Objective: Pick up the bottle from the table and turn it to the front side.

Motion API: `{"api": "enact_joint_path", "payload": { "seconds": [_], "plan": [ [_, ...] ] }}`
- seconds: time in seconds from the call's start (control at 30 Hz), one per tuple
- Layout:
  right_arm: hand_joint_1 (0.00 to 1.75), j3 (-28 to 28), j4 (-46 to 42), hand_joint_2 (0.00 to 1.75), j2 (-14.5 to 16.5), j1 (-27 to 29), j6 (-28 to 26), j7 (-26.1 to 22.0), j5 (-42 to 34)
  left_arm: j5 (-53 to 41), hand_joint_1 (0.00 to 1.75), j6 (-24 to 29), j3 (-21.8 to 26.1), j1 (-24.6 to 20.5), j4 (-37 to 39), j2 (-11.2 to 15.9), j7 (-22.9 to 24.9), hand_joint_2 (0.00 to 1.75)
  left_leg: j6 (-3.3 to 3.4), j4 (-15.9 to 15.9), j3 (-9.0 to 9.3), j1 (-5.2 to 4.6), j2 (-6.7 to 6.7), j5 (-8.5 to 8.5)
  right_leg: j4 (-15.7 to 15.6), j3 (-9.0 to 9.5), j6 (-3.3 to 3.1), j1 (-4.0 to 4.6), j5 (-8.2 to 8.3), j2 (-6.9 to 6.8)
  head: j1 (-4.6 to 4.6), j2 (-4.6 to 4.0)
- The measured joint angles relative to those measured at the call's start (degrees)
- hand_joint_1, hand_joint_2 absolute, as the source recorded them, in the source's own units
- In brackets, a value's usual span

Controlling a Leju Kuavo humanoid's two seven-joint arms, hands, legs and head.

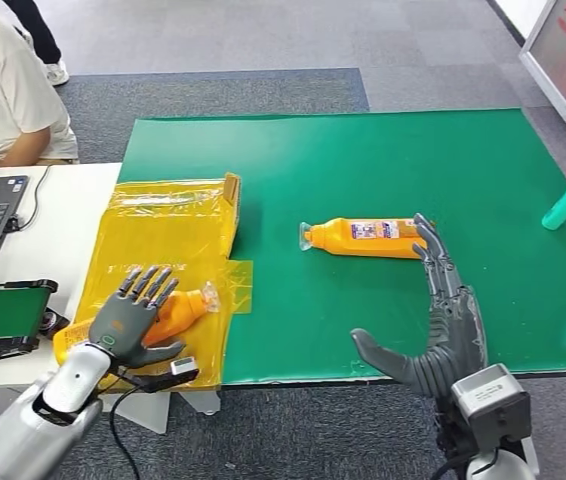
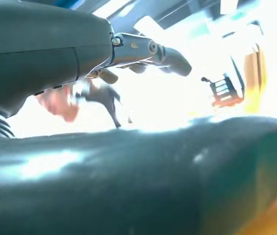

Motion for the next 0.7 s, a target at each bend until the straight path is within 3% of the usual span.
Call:
{"api": "enact_joint_path", "payload": {
  "seconds": [0.1,0.27,0.37,0.47,0.6,0.7],
  "plan": [
    [0.00,0.0,-1.2,1.75,0.1,0.4,0.1,1.0,1.2,1.6,0.00,-2.9,9.6,2.1,-5.4,-7.4,-3.9,0.00,0.04,0.0,-0.04,-0.03,0.02,-0.07,0.0,-0.02,0.04,-0.02,0.04,0.03,0.01,0.00],
    [0.00,-0.1,-2.2,1.75,0.2,0.7,0.3,1.6,1.9,3.7,0.00,-4.3,18.3,3.4,-11.2,-14.3,-6.5,0.00,0.03,0.0,-0.03,-0.02,0.03,-0.08,0.0,-0.03,0.04,-0.03,0.02,0.05,-0.01,0.00],
    [0.00,-0.2,-2.3,1.75,0.3,0.8,0.3,1.9,2.4,4.3,0.00,-4.6,20.9,4.0,-13.4,-17.0,-7.7,0.00,0.01,0.0,-0.04,-0.01,0.03,-0.07,0.0,-0.03,0.04,-0.01,0.01,0.05,0.00,0.00],
    [0.00,-0.2,-2.3,1.75,0.4,0.8,0.3,2.0,2.5,4.4,0.00,-4.7,21.5,4.1,-14.0,-17.7,-7.9,0.00,0.01,0.0,-0.04,-0.01,0.03,-0.07,0.0,-0.03,0.03,0.00,0.01,0.05,0.00,-0.01],
    [0.00,-0.2,-3.0,1.75,1.0,1.5,0.1,2.4,4.1,14.9,0.00,-5.5,25.0,5.8,-17.5,-22.7,-11.3,0.00,0.03,0.0,-0.05,-0.02,0.03,-0.08,0.0,-0.02,0.05,-0.02,0.01,0.05,0.01,0.00],
    [0.00,-0.2,-3.3,1.75,1.1,1.9,0.4,2.8,4.7,19.2,0.00,-7.3,25.9,6.6,-18.5,-24.0,-12.2,0.00,0.03,0.0,-0.05,-0.02,0.03,-0.08,0.0,-0.02,0.06,-0.02,0.00,0.05,0.01,0.00]
  ]
}}
